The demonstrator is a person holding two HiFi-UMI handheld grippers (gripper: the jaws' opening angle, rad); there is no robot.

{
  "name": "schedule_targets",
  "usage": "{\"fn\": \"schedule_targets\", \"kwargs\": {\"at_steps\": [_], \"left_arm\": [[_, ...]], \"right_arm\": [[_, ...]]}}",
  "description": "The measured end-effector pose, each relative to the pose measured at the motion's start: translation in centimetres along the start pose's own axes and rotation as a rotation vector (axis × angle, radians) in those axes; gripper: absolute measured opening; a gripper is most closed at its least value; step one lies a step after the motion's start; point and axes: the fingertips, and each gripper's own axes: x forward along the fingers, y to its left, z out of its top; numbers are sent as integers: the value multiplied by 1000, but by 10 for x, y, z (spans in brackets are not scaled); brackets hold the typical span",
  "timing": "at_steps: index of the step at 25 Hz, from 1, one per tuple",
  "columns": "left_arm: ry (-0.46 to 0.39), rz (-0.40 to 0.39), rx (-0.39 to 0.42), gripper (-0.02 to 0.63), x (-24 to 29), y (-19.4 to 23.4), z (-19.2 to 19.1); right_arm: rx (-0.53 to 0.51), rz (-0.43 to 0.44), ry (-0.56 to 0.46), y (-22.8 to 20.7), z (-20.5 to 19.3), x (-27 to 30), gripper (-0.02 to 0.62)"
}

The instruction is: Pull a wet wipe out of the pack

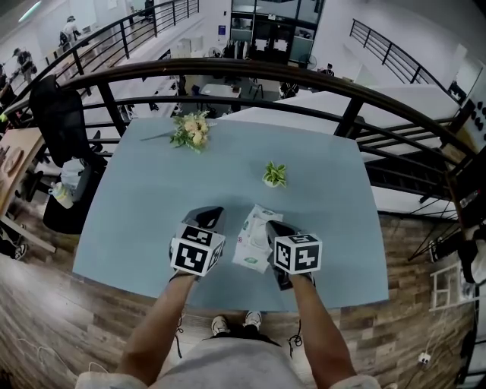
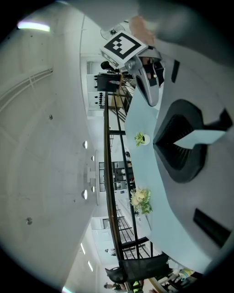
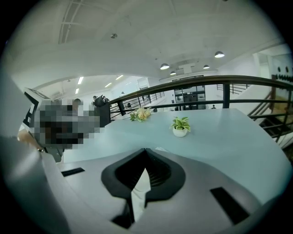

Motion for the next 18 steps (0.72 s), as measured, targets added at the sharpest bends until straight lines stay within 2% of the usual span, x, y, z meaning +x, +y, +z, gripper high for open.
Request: {"fn": "schedule_targets", "kwargs": {"at_steps": [18], "left_arm": [[-29, 0, 29, -6, 5, -9, 23]], "right_arm": [[-28, 1, -95, -7, 42, -17, 5]]}}
